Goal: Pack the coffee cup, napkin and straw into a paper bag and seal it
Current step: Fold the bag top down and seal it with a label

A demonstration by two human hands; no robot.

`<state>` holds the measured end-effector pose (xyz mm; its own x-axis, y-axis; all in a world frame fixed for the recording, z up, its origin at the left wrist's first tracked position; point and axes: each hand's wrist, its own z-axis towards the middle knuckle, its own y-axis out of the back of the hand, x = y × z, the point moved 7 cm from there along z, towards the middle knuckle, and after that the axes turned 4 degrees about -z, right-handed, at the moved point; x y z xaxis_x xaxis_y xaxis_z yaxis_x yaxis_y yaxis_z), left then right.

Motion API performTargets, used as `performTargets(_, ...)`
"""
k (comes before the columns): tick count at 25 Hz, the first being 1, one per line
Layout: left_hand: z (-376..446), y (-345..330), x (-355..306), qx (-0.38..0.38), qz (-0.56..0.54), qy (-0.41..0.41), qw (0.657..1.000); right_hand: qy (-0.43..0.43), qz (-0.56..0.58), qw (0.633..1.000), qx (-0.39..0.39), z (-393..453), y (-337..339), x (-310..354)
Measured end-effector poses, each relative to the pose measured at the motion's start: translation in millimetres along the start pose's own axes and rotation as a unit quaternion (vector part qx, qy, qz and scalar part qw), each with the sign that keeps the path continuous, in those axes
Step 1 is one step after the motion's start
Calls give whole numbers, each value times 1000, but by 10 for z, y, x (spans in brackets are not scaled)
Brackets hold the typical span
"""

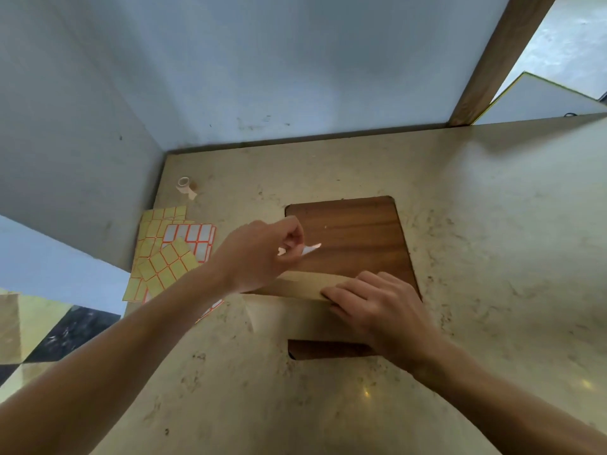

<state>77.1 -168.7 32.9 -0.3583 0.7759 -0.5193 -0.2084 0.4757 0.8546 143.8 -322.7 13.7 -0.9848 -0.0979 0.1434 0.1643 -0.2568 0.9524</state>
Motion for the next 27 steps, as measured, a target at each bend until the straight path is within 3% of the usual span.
performTargets(4, -117, -106, -163, 30, 126, -65, 990, 4, 11, 1000, -17, -102, -14, 102)
performTargets(9, -317, -198, -326, 75, 174, -91, 978, -10, 24, 999, -38, -104, 17, 118)
performTargets(17, -373, -290, -445, 100, 225, -92, 965, -11, -3, 999, -47, -174, 29, 216)
performTargets(27, -446, -363, -591, 110, 210, -86, 968, -17, 2, 998, -55, -252, 44, 298)
